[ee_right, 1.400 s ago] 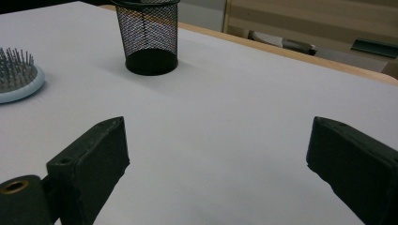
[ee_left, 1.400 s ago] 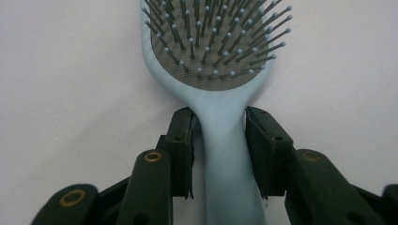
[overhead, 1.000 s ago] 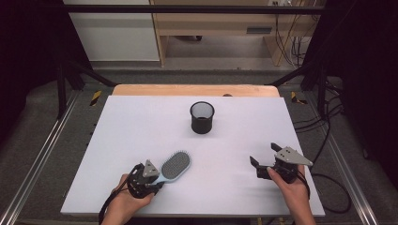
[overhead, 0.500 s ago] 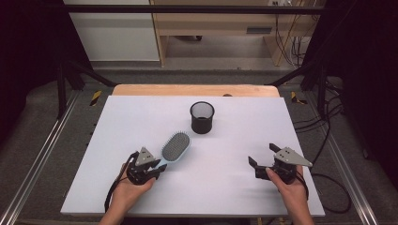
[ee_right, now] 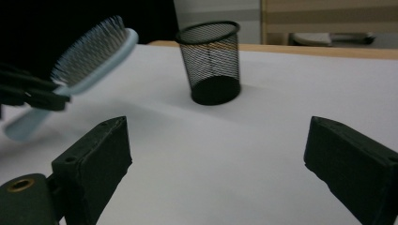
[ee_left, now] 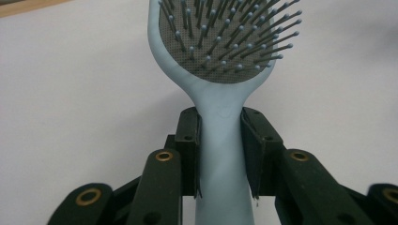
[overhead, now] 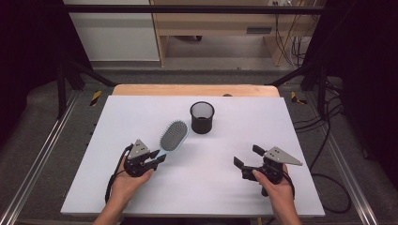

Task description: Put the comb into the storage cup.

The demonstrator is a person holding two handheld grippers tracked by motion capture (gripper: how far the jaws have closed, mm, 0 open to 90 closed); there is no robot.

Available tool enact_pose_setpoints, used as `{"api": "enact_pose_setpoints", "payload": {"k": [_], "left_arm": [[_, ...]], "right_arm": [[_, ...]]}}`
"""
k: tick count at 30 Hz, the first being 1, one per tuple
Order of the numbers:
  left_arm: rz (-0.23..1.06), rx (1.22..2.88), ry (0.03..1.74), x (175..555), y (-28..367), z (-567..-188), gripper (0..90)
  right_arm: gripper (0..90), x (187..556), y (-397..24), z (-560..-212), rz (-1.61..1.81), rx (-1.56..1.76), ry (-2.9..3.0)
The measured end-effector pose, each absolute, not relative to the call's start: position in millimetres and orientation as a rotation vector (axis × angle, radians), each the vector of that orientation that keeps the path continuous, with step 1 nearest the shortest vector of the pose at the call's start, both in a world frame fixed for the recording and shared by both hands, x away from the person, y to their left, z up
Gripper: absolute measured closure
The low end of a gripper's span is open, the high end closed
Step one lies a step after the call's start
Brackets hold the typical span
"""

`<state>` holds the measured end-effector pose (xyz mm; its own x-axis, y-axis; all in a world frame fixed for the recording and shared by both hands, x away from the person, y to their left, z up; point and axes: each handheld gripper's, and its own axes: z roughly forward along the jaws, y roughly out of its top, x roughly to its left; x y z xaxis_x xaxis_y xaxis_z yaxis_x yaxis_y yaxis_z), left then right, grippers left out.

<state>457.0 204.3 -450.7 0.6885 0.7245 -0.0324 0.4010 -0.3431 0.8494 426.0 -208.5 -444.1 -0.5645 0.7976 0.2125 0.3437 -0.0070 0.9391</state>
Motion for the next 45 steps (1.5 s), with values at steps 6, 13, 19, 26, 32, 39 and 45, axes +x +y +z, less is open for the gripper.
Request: {"api": "enact_pose_setpoints", "payload": {"k": [6,13,19,26,32,39,45], "left_arm": [[0.466,1.922,0.833,452.8,200.3,-445.0,69.5],[0.462,1.878,0.827,447.6,200.9,-444.0,69.5],[0.471,1.859,0.81,444.1,199.5,-441.6,69.4],[0.469,1.846,0.825,443.5,201.7,-446.4,69.4],[0.471,1.836,0.81,440.6,198.0,-446.1,69.4],[0.468,1.831,0.788,438.2,190.7,-444.7,69.4],[0.46,1.848,0.759,434.7,180.1,-447.0,69.4]], "right_arm": [[7.3,428.7,-189.2,-434.5,1.672,1.157,1.891],[5.4,440.7,-153.6,-423.6,1.759,1.144,1.914],[4.7,458.1,-116.1,-411.7,1.778,1.097,1.98],[5.0,469.5,-90.0,-407.9,1.84,1.06,1.984],[5.2,463.8,-84.8,-417.8,1.866,1.081,1.992],[5.2,460.4,-82.9,-428.2,1.888,1.101,1.989],[5.2,458.6,-79.8,-429.9,1.919,1.104,1.992]]}}
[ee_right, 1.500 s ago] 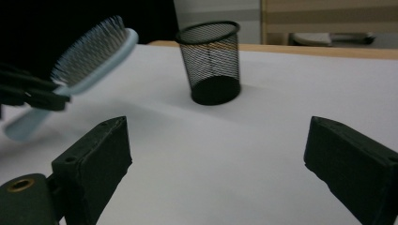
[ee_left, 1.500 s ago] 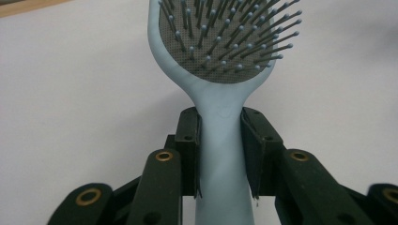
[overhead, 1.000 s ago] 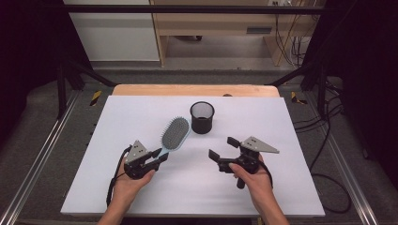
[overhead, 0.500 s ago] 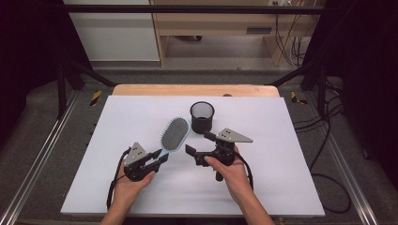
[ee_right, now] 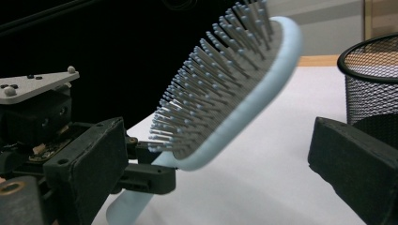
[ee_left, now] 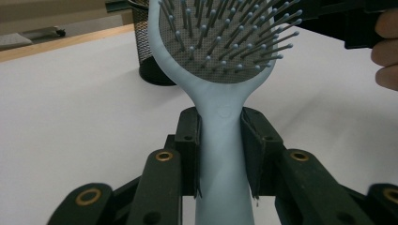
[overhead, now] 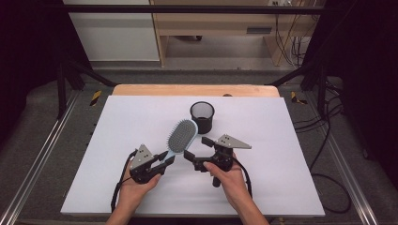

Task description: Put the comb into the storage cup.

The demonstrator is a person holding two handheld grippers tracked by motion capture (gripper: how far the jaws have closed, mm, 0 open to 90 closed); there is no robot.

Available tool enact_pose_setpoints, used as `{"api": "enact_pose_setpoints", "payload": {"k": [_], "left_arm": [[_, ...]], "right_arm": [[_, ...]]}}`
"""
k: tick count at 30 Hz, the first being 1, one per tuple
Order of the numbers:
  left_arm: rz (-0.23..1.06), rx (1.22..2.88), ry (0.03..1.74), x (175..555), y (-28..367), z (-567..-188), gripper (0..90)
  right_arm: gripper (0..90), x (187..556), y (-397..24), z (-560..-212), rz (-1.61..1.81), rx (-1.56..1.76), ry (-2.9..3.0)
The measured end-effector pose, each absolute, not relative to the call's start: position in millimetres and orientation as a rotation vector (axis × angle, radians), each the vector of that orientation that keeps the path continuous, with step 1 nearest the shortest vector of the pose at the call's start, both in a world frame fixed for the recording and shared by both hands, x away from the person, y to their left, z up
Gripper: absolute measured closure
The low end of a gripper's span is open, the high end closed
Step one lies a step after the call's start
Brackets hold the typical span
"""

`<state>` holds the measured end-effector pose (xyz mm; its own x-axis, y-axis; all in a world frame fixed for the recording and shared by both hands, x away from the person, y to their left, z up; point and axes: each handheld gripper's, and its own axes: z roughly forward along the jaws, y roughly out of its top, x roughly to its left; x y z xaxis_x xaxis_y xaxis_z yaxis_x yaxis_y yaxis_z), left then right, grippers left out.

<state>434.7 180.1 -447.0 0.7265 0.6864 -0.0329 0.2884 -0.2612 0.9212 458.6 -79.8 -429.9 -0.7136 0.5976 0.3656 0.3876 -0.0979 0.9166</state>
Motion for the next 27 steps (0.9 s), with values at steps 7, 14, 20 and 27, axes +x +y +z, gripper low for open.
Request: {"api": "enact_pose_setpoints", "payload": {"k": [7,14,20,27], "left_arm": [[0.457,1.854,0.728,429.8,171.3,-446.4,69.5],[0.454,1.857,0.702,425.1,163.0,-446.7,69.5],[0.471,1.864,0.663,420.1,156.7,-446.2,69.4],[0.469,1.862,0.646,418.8,154.3,-446.5,69.4]], "right_arm": [[5.9,458.7,-78.4,-430.9,1.964,1.124,1.991],[10.2,459.6,-78.6,-432.2,2.007,1.168,1.981],[19.8,458.4,-78.1,-432.0,2.05,1.189,1.975],[25.7,459.1,-82.2,-432.2,2.121,1.251,1.949]]}}
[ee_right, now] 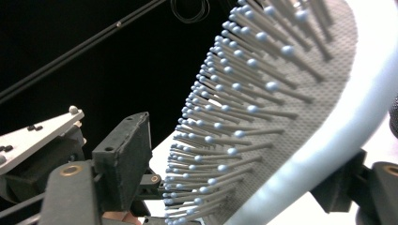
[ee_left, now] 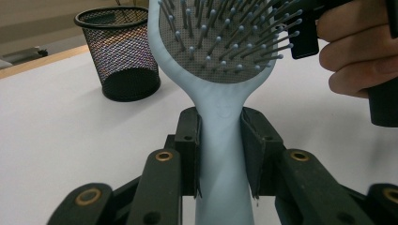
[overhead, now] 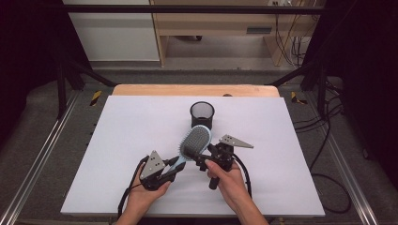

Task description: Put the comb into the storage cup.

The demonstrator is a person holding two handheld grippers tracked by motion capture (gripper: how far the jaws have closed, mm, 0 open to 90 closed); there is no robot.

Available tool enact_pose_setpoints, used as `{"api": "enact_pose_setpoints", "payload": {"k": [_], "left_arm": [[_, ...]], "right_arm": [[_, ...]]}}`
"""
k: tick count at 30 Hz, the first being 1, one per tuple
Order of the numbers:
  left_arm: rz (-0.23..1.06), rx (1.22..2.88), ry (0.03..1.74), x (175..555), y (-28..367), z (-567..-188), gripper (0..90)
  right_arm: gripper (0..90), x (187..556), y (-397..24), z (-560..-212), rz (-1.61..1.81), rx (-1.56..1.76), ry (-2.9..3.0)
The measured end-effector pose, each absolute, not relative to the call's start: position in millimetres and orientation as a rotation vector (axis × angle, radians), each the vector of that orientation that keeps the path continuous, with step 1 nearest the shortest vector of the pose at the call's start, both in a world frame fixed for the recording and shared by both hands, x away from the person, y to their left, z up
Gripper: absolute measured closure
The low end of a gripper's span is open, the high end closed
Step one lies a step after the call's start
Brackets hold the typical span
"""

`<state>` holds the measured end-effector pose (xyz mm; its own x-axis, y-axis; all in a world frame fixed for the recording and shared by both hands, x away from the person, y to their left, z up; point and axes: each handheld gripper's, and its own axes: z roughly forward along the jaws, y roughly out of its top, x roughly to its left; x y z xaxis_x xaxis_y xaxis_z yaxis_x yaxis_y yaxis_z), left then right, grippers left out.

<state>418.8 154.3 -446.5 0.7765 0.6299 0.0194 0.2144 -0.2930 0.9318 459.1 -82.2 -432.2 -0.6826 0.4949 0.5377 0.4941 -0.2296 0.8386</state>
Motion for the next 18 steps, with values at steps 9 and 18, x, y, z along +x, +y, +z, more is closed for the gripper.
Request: {"api": "enact_pose_setpoints", "payload": {"k": [9,18], "left_arm": [[0.45,1.863,0.638,418.0,153.8,-448.4,69.4],[0.397,1.859,0.657,422.5,157.0,-451.6,69.5]], "right_arm": [[35.9,460.8,-85.0,-435.5,2.131,1.274,1.932],[45.6,460.9,-85.7,-435.0,2.164,1.314,1.938]]}}
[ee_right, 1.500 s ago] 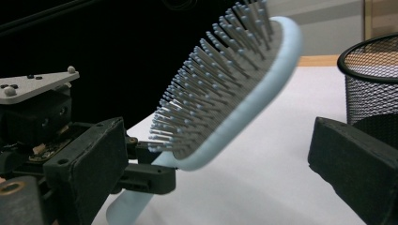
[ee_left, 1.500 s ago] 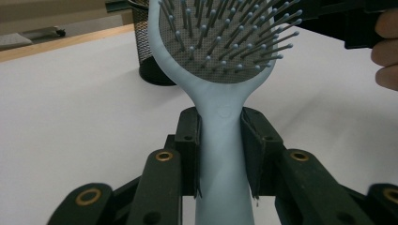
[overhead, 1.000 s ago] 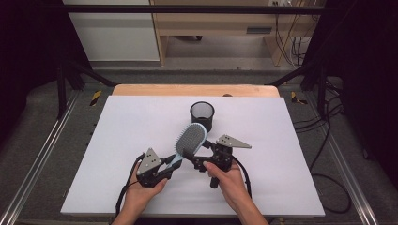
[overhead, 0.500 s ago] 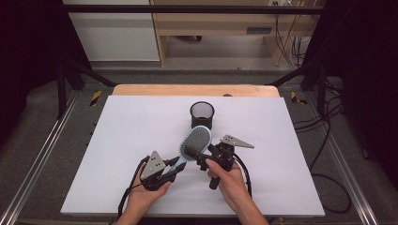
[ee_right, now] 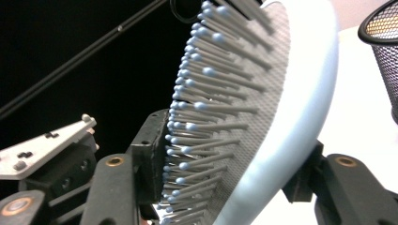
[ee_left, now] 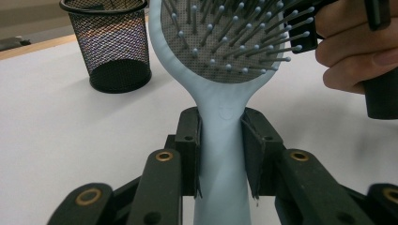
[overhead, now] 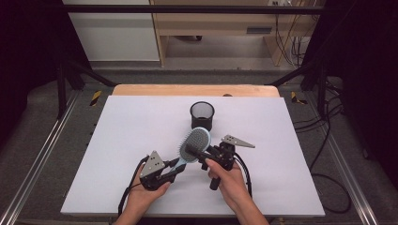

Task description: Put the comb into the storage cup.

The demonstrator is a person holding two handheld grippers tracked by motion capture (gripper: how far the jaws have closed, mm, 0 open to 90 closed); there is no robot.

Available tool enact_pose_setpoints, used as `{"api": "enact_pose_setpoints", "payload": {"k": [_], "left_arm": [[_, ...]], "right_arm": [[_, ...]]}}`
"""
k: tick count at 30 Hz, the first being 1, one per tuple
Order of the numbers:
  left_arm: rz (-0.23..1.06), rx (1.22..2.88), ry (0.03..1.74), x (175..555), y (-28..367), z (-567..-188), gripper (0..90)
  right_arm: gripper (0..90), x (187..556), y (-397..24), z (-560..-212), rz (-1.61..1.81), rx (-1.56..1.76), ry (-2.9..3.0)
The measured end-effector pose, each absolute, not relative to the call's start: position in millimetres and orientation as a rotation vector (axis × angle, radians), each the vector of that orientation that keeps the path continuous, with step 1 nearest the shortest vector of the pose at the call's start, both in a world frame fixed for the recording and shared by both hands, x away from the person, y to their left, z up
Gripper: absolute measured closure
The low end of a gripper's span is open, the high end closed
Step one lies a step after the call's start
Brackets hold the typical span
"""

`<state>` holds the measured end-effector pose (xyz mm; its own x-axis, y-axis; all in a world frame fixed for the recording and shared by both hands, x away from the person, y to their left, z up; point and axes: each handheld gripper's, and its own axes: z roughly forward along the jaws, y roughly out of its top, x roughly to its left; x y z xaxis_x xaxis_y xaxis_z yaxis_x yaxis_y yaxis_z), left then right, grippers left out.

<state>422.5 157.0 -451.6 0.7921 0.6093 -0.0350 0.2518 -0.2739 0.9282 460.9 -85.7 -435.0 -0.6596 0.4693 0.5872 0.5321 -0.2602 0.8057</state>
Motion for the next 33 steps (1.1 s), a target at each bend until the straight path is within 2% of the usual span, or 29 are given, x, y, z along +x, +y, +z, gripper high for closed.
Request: {"api": "enact_pose_setpoints", "payload": {"k": [10,33], "left_arm": [[0.4,1.849,0.652,423.1,156.1,-449.5,69.6],[0.39,1.809,0.648,423.9,152.4,-447.8,68.3]], "right_arm": [[50.2,460.0,-86.0,-428.9,-2.121,-1.255,-1.873],[51.9,459.0,-90.6,-422.5,-2.146,-1.269,-1.846]]}}
